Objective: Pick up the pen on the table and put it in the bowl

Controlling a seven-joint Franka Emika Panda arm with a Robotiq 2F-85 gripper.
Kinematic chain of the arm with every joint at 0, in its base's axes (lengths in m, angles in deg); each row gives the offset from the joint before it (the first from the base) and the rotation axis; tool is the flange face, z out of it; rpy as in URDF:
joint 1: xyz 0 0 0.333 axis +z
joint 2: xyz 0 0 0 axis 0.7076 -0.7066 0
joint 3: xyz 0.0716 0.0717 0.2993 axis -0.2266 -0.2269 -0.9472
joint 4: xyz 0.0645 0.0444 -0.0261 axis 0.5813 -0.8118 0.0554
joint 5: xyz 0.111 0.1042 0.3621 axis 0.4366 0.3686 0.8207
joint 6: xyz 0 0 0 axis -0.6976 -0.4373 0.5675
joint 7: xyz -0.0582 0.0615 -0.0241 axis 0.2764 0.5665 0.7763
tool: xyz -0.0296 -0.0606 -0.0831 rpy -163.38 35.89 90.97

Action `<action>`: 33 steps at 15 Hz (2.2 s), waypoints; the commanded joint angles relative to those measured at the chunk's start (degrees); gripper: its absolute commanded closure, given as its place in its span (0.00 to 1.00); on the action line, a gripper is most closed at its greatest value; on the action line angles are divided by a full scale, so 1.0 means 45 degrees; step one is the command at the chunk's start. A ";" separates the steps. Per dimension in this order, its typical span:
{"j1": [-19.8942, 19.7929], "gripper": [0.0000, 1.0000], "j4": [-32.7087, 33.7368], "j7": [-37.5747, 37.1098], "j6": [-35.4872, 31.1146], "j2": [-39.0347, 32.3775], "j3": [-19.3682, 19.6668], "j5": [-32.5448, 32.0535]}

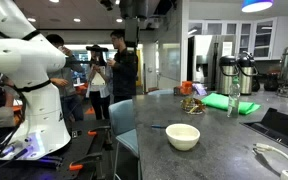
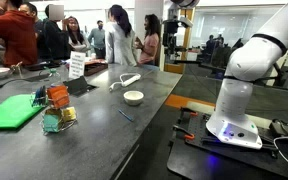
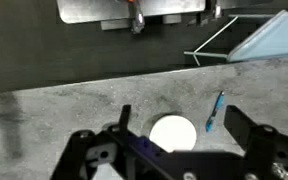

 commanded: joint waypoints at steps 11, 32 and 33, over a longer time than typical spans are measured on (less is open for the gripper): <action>0.0272 0.00 0.1685 -0.6041 -0.1467 -0.3524 -0.2868 0.0163; 0.2581 0.00 0.3539 -0.7496 -0.6967 -1.1466 -0.3511 0.1536; 0.2662 0.00 0.3486 -0.7539 -0.7038 -1.1598 -0.3494 0.1489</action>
